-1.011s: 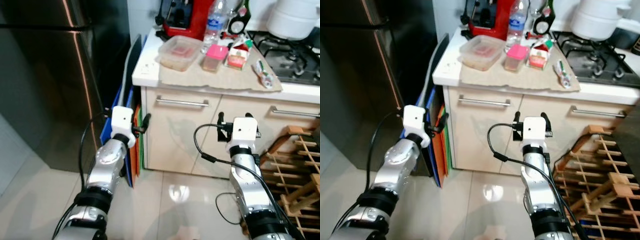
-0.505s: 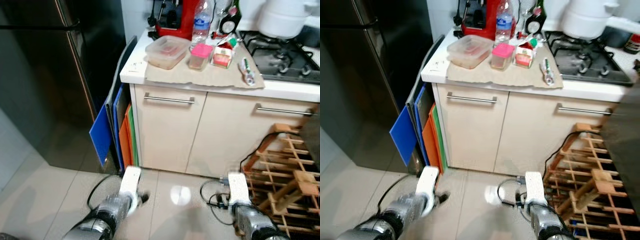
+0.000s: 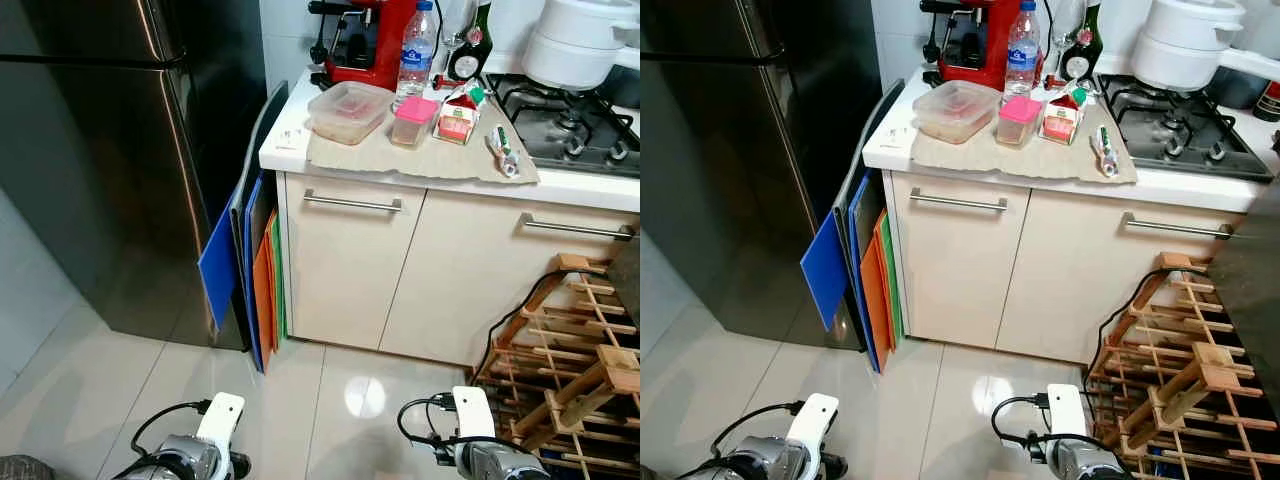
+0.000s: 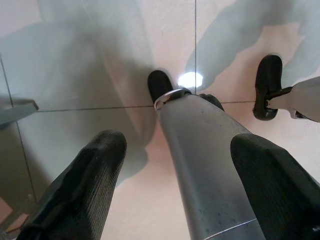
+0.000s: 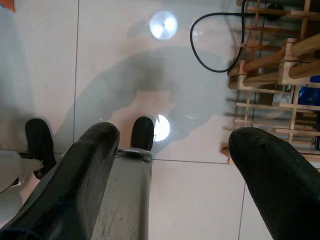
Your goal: Restocking fridge
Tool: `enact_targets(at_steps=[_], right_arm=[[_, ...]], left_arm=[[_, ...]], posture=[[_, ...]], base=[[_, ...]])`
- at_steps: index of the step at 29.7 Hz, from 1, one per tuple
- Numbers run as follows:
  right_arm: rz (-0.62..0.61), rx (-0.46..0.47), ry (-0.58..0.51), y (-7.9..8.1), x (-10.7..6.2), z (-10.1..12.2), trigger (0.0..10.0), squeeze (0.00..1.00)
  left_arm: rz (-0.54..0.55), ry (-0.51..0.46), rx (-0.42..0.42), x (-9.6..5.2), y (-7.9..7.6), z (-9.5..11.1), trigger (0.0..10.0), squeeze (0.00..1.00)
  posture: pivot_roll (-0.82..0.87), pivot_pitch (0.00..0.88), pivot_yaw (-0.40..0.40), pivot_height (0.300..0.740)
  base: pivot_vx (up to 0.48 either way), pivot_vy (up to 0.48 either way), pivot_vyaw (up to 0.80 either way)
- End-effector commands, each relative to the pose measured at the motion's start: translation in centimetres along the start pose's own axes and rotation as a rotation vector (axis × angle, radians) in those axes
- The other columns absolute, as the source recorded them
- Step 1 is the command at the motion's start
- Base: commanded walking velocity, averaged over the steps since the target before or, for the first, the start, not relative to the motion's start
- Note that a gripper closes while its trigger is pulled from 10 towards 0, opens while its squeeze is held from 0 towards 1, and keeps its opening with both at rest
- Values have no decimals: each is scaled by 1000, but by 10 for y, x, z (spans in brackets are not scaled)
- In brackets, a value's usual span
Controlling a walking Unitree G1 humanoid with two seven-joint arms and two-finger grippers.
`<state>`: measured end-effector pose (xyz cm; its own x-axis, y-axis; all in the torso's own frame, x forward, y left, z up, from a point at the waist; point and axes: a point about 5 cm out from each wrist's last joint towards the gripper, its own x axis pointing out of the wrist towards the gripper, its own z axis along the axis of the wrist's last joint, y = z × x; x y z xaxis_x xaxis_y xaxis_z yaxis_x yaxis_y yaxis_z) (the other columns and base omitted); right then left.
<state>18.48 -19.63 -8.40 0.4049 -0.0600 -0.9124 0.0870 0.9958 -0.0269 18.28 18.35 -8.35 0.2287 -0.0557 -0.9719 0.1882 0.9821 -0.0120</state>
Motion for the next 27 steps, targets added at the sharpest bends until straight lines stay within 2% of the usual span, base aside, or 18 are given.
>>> enact_targets(at_steps=[1,10,12,15,17,20,22,27], right_arm=[[-10,4,-10,0,0,6,10000,0],[-25,-9,2,-3,0,4,10000,0],[-14,12,4,-2,0,5,10000,0],[-26,-81,1,-2,0,7,10000,0],[-30,-58,-4,-2,0,9,10000,0],[-27,-22,-14,-4,-1,14,10000,0],[-41,22,-15,-9,-1,14,10000,0],[-27,22,-7,-11,-1,11,10000,0]], left_arm=[[-13,-41,-28,-2,-3,13,10000,0],[19,-52,-46,-2,0,12,10000,0],[28,-47,-51,-2,2,10,10000,0],[29,-44,-55,-2,2,9,10000,0],[28,-54,-45,-3,4,13,10000,0],[10,-162,-91,-6,2,33,10000,0],[-7,-185,-103,-8,-1,41,10000,0],[28,-130,-108,-7,1,35,10000,0]], posture=[[95,0,-6,740],[84,0,-2,740],[83,0,2,740],[80,0,3,740],[75,0,4,740],[62,0,21,740],[63,0,17,740],[64,0,2,740]], base=[[0,0,0],[0,0,0],[0,0,0],[0,0,0],[0,0,0],[0,0,0],[0,0,0],[0,0,0]])
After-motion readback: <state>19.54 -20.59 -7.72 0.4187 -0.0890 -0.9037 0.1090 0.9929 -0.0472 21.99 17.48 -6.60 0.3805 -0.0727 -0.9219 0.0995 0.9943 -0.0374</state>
